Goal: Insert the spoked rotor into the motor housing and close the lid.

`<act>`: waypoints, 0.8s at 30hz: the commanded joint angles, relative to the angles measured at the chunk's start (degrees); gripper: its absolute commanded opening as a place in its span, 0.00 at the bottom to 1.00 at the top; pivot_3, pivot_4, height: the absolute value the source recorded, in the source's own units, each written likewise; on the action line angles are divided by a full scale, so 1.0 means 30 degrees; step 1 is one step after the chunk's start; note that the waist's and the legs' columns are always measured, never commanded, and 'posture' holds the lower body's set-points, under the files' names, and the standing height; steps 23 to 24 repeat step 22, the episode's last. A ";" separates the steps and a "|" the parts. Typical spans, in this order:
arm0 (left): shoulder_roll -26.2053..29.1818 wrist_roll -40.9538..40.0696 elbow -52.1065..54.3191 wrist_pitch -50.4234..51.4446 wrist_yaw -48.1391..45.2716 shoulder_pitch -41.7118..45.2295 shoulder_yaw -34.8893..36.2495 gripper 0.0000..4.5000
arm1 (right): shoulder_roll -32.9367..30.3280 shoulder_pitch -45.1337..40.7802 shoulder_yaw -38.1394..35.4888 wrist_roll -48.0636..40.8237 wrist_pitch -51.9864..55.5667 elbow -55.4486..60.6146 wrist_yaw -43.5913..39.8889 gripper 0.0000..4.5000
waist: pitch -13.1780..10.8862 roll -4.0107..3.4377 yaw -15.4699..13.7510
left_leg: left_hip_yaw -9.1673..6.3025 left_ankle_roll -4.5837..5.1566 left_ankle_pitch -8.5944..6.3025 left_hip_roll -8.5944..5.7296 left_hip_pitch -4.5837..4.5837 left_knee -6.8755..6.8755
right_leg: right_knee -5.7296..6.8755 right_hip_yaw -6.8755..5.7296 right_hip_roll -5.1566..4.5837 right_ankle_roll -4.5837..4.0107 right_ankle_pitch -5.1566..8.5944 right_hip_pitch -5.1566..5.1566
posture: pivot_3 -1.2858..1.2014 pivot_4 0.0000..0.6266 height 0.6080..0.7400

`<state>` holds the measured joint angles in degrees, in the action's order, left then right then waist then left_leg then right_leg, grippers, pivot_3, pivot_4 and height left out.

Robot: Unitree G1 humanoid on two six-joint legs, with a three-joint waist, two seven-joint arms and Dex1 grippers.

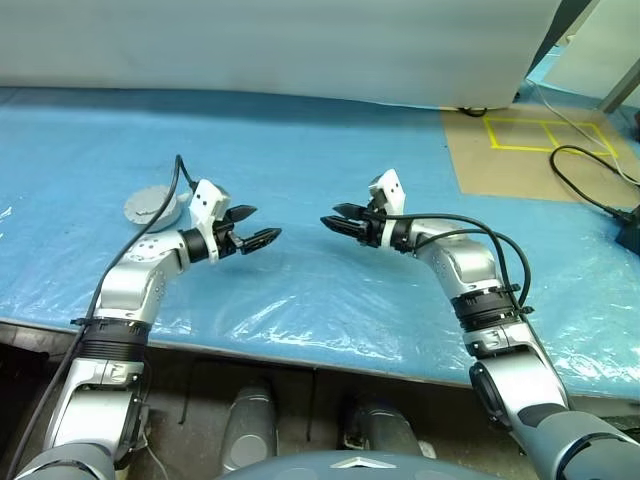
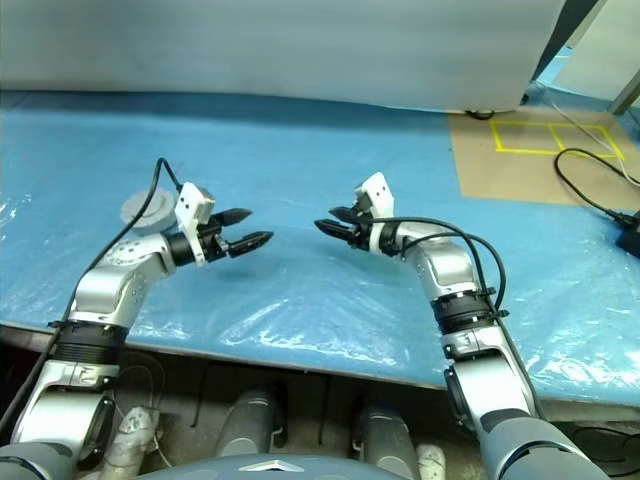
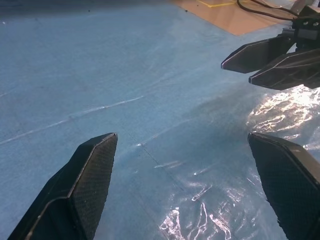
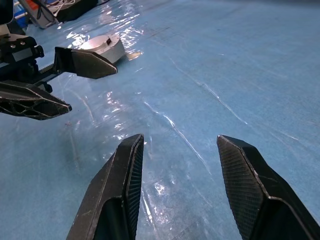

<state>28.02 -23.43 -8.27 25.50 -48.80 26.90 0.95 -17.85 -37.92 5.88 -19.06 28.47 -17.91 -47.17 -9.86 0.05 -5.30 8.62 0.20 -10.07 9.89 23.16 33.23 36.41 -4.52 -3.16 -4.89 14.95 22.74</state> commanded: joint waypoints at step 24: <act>-0.0097 -0.0348 0.0257 0.0255 0.0109 0.0562 0.0938 0.98 | 0.0157 -0.0311 -0.0566 -0.0222 0.0032 0.0497 0.0049 0.54 | 0.0000 0.0000 0.0002 | -0.0001 0.0001 -0.0001 0.0004 -0.0006 0.0009 | 0.0022 -0.0001 0.0000 -0.0014 0.0009 0.0002 | 0.52 0.24 1.00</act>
